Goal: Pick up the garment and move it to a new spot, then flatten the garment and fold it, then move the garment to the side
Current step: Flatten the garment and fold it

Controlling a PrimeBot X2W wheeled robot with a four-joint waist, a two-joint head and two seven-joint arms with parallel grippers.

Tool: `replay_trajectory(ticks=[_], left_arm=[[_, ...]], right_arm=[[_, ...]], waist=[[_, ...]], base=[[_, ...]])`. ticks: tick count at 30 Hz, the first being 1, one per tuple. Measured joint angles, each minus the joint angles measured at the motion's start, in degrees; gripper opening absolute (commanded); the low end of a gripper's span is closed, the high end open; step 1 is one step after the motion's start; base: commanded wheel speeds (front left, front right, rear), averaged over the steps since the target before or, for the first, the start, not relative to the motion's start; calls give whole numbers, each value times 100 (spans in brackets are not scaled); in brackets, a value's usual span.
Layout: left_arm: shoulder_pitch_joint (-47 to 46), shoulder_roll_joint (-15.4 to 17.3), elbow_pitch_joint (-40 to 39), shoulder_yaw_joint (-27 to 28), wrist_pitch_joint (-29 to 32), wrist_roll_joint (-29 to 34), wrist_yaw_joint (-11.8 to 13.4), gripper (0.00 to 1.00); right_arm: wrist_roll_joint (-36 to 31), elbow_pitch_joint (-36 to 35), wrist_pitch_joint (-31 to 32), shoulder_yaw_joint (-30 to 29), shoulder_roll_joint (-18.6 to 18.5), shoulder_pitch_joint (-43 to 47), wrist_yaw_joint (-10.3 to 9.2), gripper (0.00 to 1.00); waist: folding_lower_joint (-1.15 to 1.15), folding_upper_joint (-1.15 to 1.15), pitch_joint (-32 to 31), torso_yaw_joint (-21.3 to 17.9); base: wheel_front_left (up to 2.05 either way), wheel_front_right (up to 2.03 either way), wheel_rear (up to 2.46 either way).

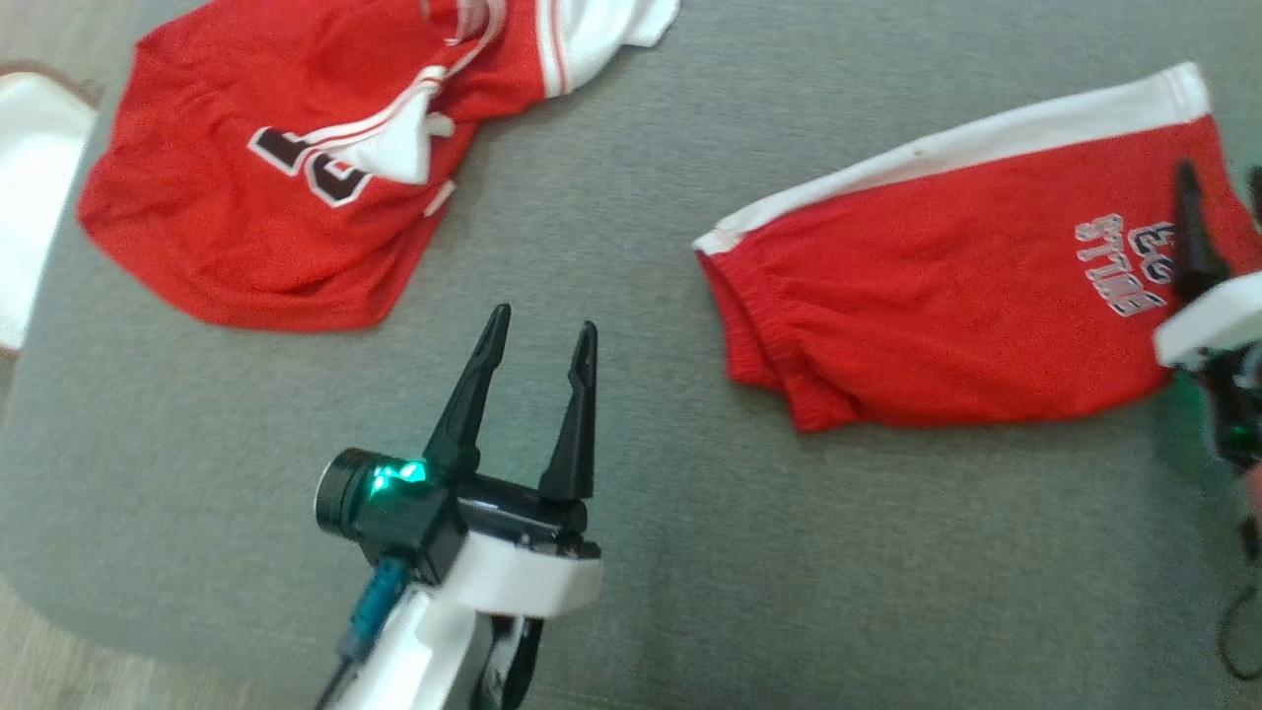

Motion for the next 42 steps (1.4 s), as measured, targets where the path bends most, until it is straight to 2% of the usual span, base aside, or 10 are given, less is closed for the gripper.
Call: replay_trajectory(ticks=[3, 9, 14, 18, 19, 20, 21, 22, 30, 42], left_arm=[[189, -66, -307, 11, -1, 263, 142, 100], [479, -74, -483, -43, -1, 278, 197, 100], [476, -75, -501, -90, -1, 270, 247, 100], [470, -76, -499, -86, -1, 270, 288, 100], [470, -75, -494, -86, -1, 270, 288, 100], [469, -75, -492, -86, -1, 270, 288, 100], [466, -75, -490, -83, -1, 270, 288, 100], [459, -75, -488, -83, -1, 270, 288, 100], [451, -75, -409, -66, -1, 272, 287, 100], [554, -74, -276, 215, -1, 503, 230, 100]], right_arm=[[-27, 398, 159, -307, -197, 0, 0, 100], [-234, 1193, 402, -809, -448, -20, 0, 100], [-294, 1225, 622, -726, -347, -94, 0, 100], [-34, 1040, 917, -584, -286, -94, 0, 100], [8, 1001, 993, -539, -292, -92, 0, 94], [48, 969, 1038, -512, -299, -92, 0, 43], [90, 940, 1053, -497, -301, -91, 0, 5], [135, 916, 1073, -481, -299, -87, 0, 0], [179, 921, 1011, -478, -286, -41, 0, 0], [-147, 958, 604, -768, -366, 357, 0, 0]], waist=[[1, 0, -23, 176], [1, 0, -76, 537], [0, 0, -129, 633], [1, 0, -122, 574], [0, 0, -121, 558], [1, 0, -119, 543], [1, 0, -119, 526], [1, 0, -122, 504], [1, 0, -216, 230], [1, 0, -670, -616]], base=[[0, 0, 0], [0, 0, 0], [0, 0, 0], [0, 0, 0], [0, 0, 0], [0, 0, 0], [0, 0, 0], [0, 0, 0], [0, 0, 0], [0, 0, 0]])
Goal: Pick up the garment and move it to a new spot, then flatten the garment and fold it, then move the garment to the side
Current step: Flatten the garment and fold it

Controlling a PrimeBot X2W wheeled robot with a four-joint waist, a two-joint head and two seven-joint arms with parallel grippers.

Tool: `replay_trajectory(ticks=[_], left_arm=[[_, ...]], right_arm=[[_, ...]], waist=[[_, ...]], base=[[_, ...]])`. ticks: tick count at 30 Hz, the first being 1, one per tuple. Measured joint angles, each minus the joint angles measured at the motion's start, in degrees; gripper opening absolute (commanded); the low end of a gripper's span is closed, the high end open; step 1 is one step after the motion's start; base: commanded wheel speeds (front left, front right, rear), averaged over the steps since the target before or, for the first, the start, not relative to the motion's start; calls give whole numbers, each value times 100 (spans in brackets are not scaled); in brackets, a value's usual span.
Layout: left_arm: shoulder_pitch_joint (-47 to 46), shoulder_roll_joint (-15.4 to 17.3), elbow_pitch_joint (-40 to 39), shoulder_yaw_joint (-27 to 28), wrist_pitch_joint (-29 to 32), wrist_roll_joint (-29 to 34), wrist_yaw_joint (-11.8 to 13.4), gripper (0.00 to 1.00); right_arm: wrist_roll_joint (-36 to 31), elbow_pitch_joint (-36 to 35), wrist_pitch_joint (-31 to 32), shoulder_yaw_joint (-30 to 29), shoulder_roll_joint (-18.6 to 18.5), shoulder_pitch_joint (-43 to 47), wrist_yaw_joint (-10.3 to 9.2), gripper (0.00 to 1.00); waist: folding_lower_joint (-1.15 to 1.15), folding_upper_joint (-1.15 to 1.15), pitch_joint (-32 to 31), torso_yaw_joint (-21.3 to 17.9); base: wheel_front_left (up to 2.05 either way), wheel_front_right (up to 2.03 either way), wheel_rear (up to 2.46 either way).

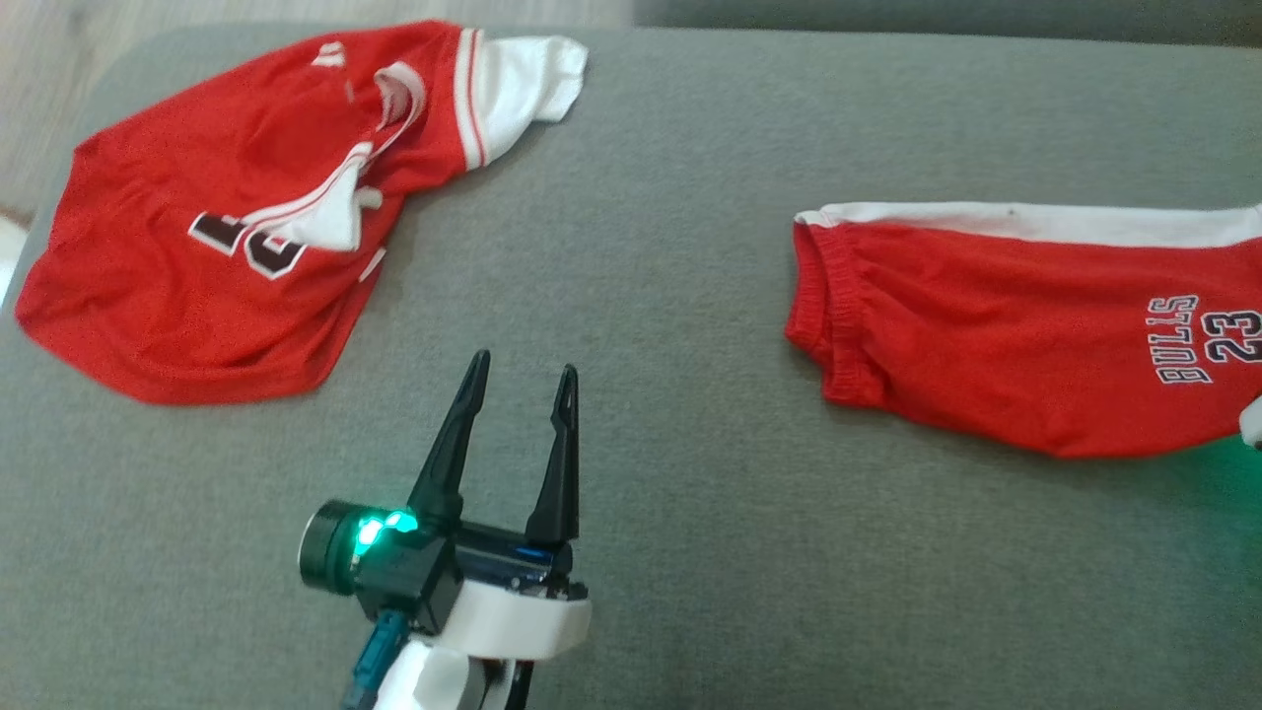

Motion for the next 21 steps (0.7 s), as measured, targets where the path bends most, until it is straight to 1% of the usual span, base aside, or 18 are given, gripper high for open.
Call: replay_trajectory(ticks=[5, 9, 14, 17, 21], left_arm=[[154, 1, 76, 62, 0, 40, -63, 100], [181, 1, 127, 80, 0, 89, -94, 100], [270, 1, 149, 96, 0, 140, -99, 100], [275, 2, 176, 111, 1, 183, -101, 100], [288, 2, 208, 124, 1, 189, -143, 100]], right_arm=[[-175, -98, -152, -80, 77, 16, 0, 0], [-309, -466, -234, 22, 366, 10, 0, 0], [-328, -1260, -281, 381, 751, 10, 0, 0], [-379, -1673, -241, 704, 1056, 13, 0, 0], [-503, -1981, -55, 1206, 1505, 16, 0, 0]], waist=[[0, 0, -231, -178], [0, 0, -396, -231], [0, 0, -524, -207], [0, 0, -585, -149], [0, 0, -664, -49]], base=[[0, 0, 0], [0, 0, 0], [0, 0, 0], [0, 0, 0], [0, 0, 0]])
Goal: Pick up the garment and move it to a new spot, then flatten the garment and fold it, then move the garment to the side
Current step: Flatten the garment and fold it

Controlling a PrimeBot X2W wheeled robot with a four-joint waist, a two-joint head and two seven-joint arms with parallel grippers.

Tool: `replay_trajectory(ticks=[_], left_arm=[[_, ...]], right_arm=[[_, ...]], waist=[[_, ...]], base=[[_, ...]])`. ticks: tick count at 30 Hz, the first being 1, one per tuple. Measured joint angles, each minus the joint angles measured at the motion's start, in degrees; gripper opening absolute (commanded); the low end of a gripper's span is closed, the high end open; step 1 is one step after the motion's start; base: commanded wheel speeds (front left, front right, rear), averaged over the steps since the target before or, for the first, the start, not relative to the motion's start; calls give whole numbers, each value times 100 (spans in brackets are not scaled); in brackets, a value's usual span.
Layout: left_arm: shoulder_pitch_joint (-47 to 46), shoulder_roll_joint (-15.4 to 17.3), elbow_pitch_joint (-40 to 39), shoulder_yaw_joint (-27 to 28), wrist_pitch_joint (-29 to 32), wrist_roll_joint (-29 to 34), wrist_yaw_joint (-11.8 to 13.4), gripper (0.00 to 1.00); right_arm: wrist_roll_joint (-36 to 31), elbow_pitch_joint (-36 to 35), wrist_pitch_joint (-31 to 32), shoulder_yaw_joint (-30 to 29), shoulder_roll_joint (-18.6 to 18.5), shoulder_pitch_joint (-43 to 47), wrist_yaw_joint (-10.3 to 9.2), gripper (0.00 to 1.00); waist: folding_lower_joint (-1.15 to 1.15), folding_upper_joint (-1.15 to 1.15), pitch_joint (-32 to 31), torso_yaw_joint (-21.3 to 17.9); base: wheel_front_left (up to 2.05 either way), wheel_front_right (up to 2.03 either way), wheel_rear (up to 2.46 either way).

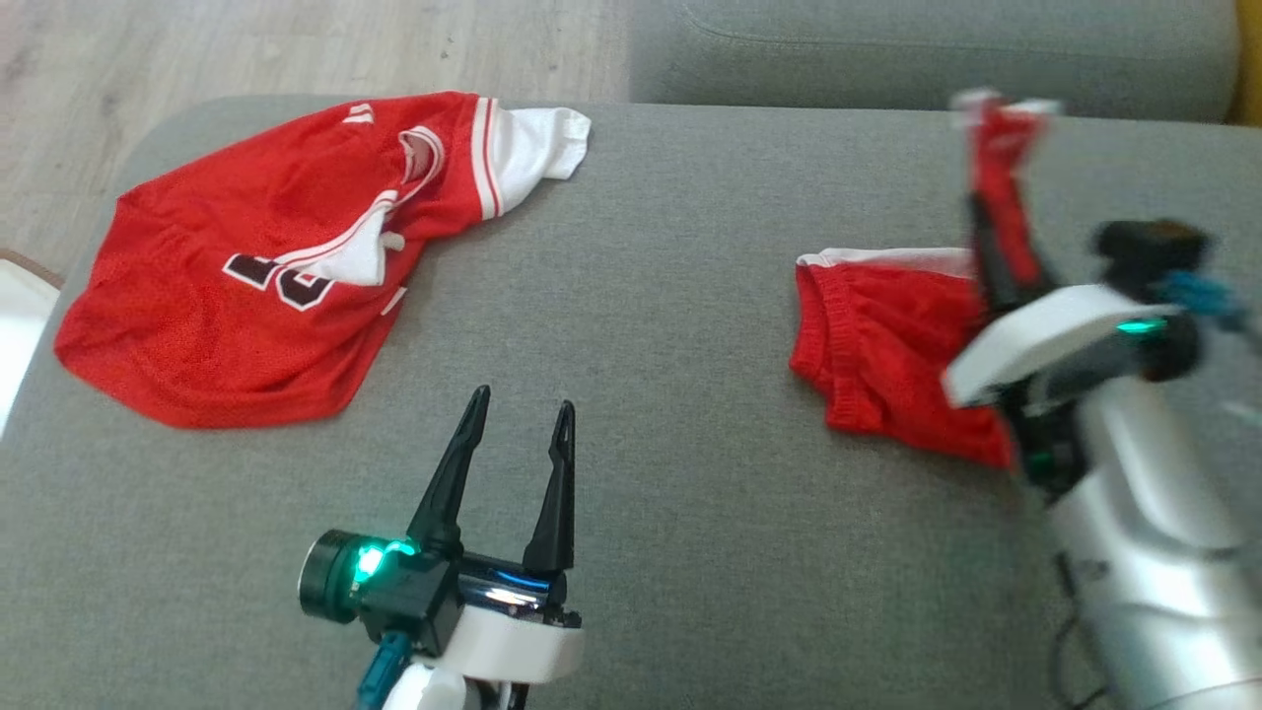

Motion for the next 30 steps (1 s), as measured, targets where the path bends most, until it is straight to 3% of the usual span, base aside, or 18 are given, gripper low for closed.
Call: replay_trajectory(ticks=[3, 4, 5, 6, 10, 15, 16, 21, 25, 30], left_arm=[[8, 0, 2, 3, -1, -1, 0, 100], [9, 0, 1, 2, -1, -1, -1, 100], [9, 1, 2, -1, -1, -1, -1, 100], [9, 1, 2, -1, -1, -1, -1, 100], [10, 0, 2, -14, -1, -16, 9, 100], [105, 0, -13, 66, 0, -68, 124, 100], [191, 1, -23, 133, -1, -111, 163, 100], [511, 2, -83, 383, 0, -105, 286, 100], [753, 5, -227, 604, 0, 19, 347, 100], [1031, 18, -283, 773, 0, 113, 263, 100]], right_arm=[[-30, -24, 138, 382, 387, -1, 0, 2], [-96, 8, 137, 490, 487, -2, 0, 40], [-176, 57, 136, 613, 542, -3, 0, 85], [-176, 57, 136, 613, 542, -3, 0, 100], [-126, 127, -4, 893, 648, -1, 0, 100], [-368, -143, -721, 844, 561, 35, 0, 100], [-584, -334, -965, 708, 387, 151, 0, 100], [-824, -1121, -1158, 107, 189, 1031, 0, 100], [-881, -2174, -1161, -475, 186, 1979, 0, 100], [-881, -2704, -1169, -870, 240, 3143, 0, 100]], waist=[[0, 0, -12, 70], [0, 0, -6, 90], [1, 0, 0, 113], [1, 0, 0, 113], [1, 0, -1, 180], [1, 0, -99, 156], [1, 0, -174, 134], [0, 0, -399, 68], [0, 0, -532, -7], [0, 0, -685, -48]], base=[[0, 0, 0], [0, 0, 0], [0, 0, 0], [0, 0, 0], [0, 0, 0], [0, 0, 0], [0, 0, 0], [0, 0, 0], [0, 0, 0], [0, 0, 0]])
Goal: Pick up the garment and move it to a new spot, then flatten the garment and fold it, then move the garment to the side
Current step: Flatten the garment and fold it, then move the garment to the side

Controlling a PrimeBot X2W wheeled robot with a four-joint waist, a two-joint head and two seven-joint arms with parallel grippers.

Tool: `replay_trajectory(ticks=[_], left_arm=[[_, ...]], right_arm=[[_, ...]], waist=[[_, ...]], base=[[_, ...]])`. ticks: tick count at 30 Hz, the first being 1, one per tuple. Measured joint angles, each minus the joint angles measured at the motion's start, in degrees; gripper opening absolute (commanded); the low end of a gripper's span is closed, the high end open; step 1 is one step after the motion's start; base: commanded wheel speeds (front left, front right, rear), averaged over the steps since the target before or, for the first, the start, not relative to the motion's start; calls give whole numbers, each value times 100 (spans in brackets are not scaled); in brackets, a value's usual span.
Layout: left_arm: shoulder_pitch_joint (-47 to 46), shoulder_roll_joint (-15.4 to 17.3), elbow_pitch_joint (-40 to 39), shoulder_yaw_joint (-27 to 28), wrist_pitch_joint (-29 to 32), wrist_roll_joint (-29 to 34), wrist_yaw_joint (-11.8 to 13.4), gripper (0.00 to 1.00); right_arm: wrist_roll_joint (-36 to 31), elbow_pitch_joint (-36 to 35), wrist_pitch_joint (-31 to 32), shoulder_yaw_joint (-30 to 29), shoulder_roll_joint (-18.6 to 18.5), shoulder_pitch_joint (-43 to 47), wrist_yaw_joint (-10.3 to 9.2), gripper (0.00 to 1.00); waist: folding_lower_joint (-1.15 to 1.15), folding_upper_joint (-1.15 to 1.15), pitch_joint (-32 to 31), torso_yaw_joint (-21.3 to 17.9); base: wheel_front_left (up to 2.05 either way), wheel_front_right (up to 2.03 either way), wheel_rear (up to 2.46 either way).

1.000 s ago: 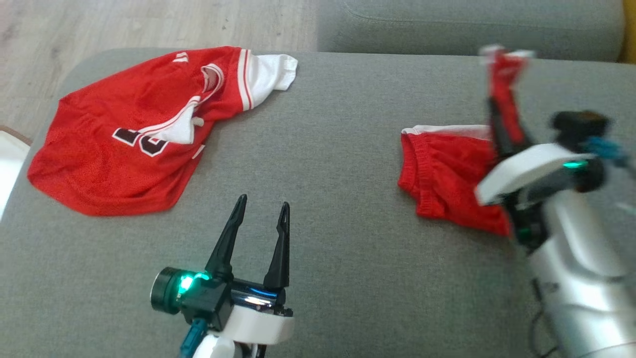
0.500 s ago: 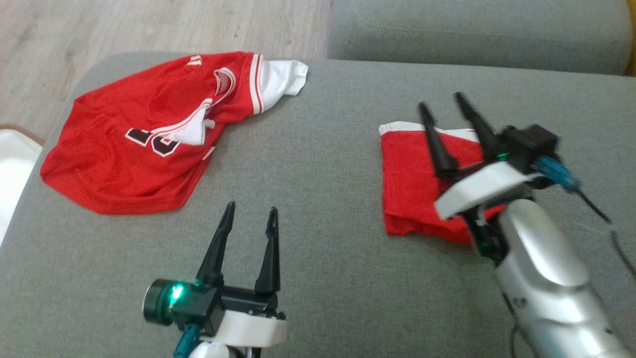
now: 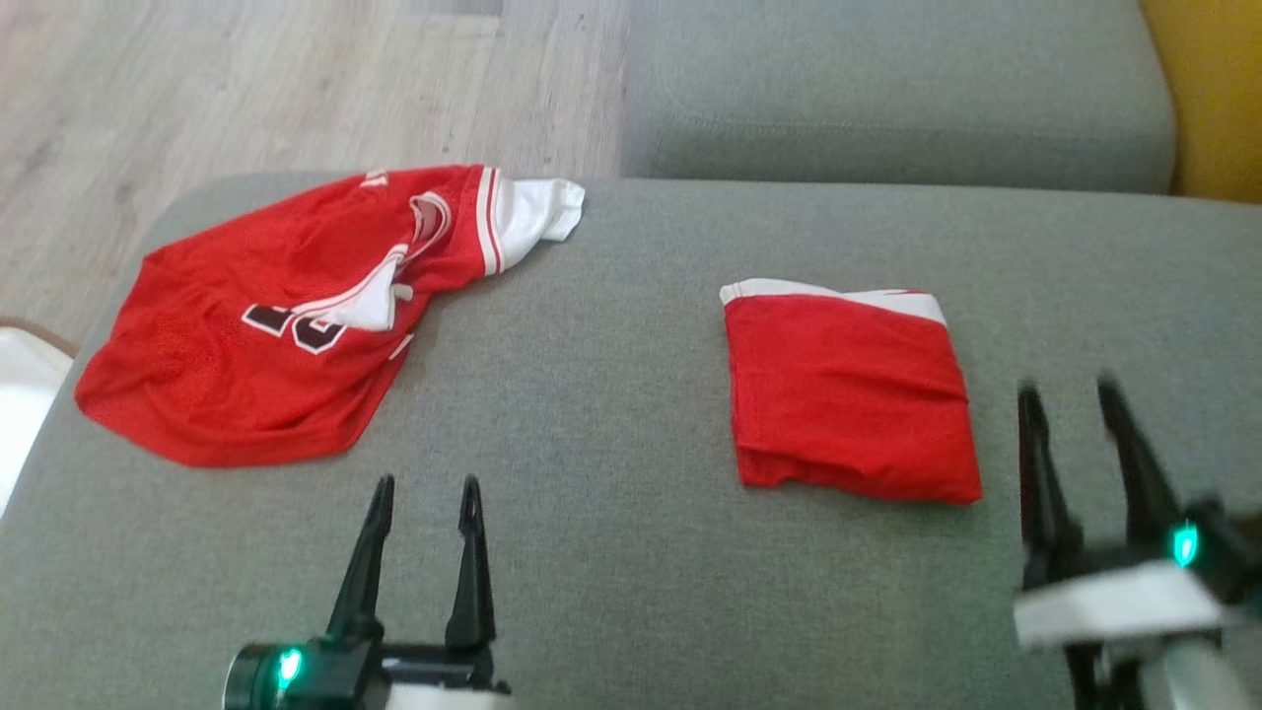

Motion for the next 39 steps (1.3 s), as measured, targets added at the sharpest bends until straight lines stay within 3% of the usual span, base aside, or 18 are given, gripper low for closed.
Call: replay_trajectory(ticks=[8, 22, 39], left_arm=[[409, 37, 189, 256, 0, 225, -119, 100], [437, 24, 488, 436, 0, 296, -310, 100], [416, 15, 548, 489, 0, 414, -319, 100]], right_arm=[[-118, -99, 1, 53, 37, 1003, 0, 100], [-453, -120, 1, 102, 249, 1137, 0, 100], [-435, -40, 1, 178, 254, 1133, 0, 100]], waist=[[0, 0, -241, -145], [1, 0, -298, -282], [1, 0, -226, -336]], base=[[0, 0, 0], [0, 0, 0], [0, 0, 0]])
